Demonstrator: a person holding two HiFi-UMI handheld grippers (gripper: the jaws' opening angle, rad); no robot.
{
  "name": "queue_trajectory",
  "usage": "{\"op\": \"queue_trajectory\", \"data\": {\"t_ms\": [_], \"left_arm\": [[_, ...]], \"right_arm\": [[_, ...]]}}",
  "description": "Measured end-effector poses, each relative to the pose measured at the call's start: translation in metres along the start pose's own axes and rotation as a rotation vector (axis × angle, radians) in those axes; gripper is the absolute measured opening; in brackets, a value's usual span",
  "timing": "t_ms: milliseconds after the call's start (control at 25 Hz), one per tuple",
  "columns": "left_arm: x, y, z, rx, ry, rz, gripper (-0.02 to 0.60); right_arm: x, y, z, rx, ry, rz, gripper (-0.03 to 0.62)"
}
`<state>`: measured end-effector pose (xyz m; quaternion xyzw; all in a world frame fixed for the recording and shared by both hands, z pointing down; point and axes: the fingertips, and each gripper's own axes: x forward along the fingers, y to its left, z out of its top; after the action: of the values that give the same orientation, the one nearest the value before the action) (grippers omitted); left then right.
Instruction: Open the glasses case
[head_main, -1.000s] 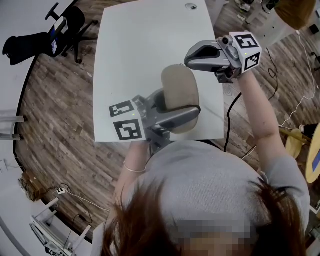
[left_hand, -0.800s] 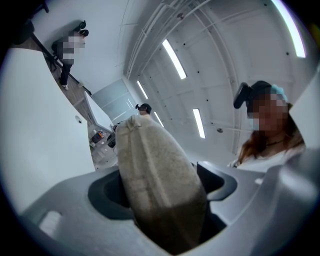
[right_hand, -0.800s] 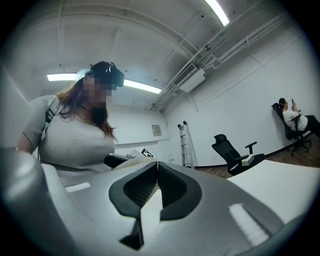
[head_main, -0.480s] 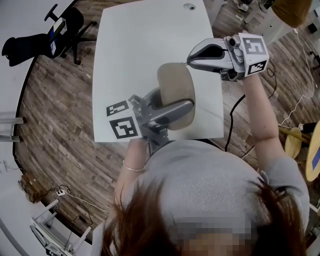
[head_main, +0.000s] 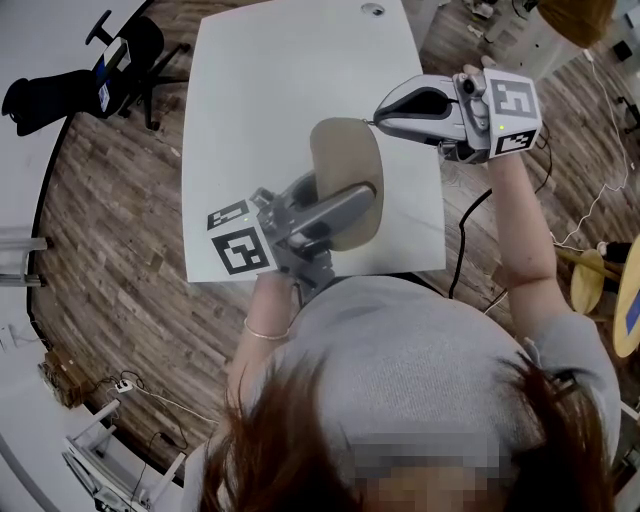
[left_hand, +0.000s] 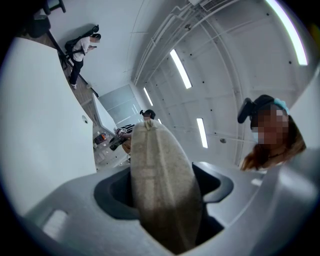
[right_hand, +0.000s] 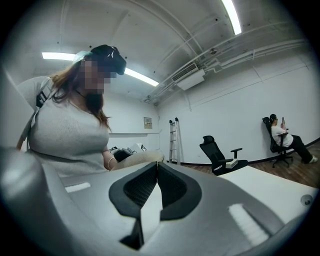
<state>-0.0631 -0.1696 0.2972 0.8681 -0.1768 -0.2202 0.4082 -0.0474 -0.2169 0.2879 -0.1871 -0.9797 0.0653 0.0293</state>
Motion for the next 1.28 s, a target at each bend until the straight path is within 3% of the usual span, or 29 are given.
{"op": "queue_trajectory", "data": {"t_ms": [280,1040,1280], "left_arm": [[0.000,0.007,0.002,-0.075,-0.075,0.005,0.328],[-0.006,0.004,-0.002,-0.067,-0.095,0.040,0.328],[-0.006,0.002,-0.003,-0.064,-0.101,0.040,0.328]], "right_arm": [[-0.002,0.000,-0.008,-0.013,0.044,-0.036,0.008],[0.000,0.030,-0.023,0.000,0.040,-0.051,0.008],[0.000,0.042,-0.029,-0.030,0.090,-0.061,0.009]]}}
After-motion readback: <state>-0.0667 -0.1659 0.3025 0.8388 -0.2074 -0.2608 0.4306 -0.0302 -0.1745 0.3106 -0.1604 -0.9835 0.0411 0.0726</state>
